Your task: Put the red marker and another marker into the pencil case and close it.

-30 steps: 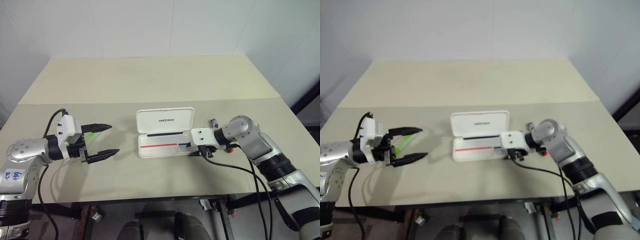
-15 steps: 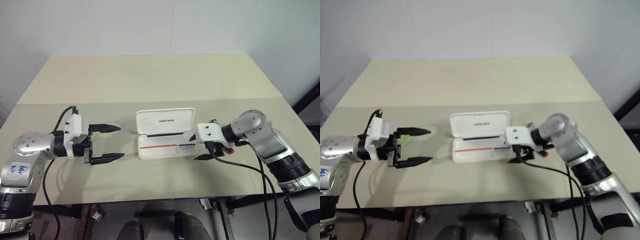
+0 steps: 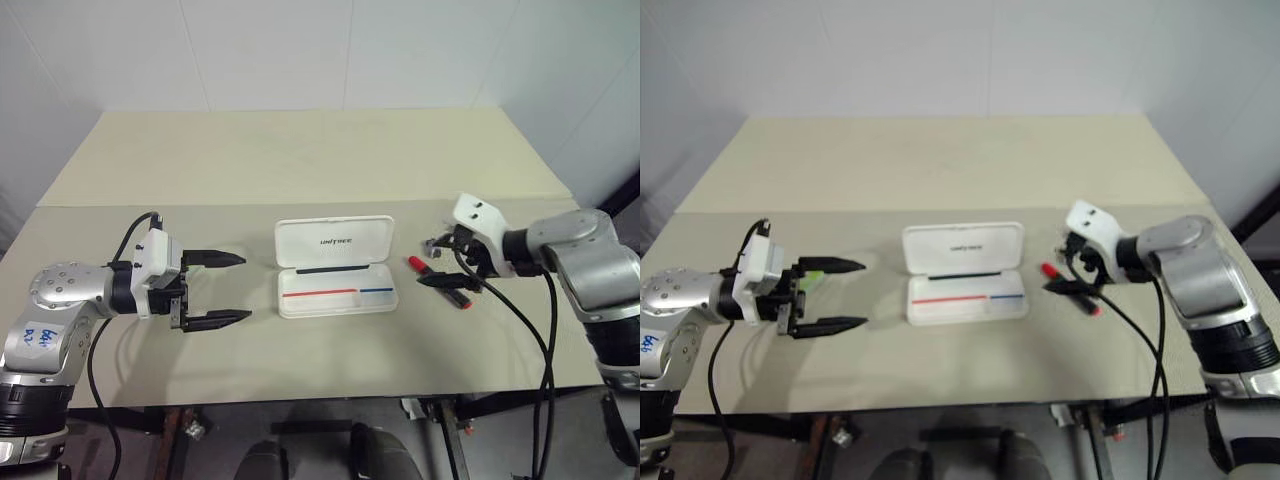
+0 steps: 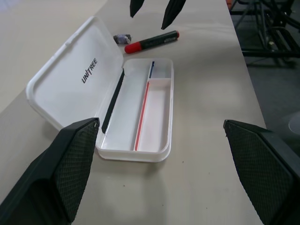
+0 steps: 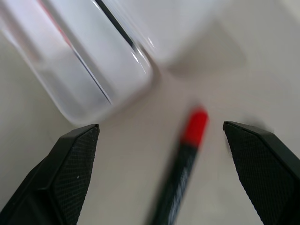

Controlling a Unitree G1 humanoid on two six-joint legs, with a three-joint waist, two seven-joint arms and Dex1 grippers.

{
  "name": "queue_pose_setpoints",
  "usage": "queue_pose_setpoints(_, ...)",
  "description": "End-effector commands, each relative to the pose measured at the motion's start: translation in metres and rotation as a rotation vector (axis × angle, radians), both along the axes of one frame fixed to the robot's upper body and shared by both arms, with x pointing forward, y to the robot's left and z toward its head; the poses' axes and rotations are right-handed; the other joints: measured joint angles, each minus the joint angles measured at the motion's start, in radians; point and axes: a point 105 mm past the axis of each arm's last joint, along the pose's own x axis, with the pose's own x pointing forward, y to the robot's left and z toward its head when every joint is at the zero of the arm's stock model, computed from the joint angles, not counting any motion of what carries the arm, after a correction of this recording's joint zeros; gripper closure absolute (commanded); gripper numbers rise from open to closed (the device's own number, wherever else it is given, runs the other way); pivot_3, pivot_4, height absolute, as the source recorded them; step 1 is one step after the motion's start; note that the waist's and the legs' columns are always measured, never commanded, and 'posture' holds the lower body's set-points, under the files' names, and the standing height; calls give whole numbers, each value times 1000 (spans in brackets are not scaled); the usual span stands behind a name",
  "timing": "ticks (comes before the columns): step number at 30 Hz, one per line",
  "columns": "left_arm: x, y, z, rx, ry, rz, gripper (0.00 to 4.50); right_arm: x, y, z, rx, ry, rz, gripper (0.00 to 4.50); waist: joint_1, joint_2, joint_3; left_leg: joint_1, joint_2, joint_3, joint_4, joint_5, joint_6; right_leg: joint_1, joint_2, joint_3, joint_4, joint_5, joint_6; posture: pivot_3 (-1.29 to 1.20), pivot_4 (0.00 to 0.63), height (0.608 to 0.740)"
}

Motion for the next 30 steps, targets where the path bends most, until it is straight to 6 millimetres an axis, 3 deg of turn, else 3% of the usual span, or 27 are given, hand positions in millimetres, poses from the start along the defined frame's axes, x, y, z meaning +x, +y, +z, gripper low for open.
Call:
queue_pose_setpoints(1,-2,-6,7,-6,-30,-34,0,-9,-9,-3,-11,66,-116,21,-2,0,0,0,0,0,0,0,0,0,0,0,0,0,0,0,150,740)
queue_pose_setpoints(7,-2,-11,6,-11,-27,-44,0,-14,-11,-19,-14,175,-198,21,-4,0,0,1,0,2,0,0,0,-1,1,3,1,0,0,0,150,740)
queue_pose_setpoints(17,-4,-11,6,-28,-29,-23,0,4,-12,-38,-6,237,-261,21,-3,0,0,0,0,3,0,0,1,-1,1,5,-1,1,1,0,150,740)
queue_pose_setpoints(20,-7,-10,5,-32,-32,-5,0,10,-21,-48,-41,247,-292,613,-4,-1,0,1,0,4,0,-1,1,-1,1,5,-1,1,2,0,150,740)
queue_pose_setpoints(29,-9,-6,5,-41,-44,35,0,15,-24,-46,-83,211,-276,3788,-3,-2,-1,1,1,4,1,-1,1,-1,3,6,0,1,2,0,150,740)
queue_pose_setpoints(30,-9,-6,5,-42,-45,36,0,16,-26,-44,-93,197,-275,3916,-4,-3,-1,1,1,4,1,-1,1,-1,3,6,0,1,2,0,150,740)
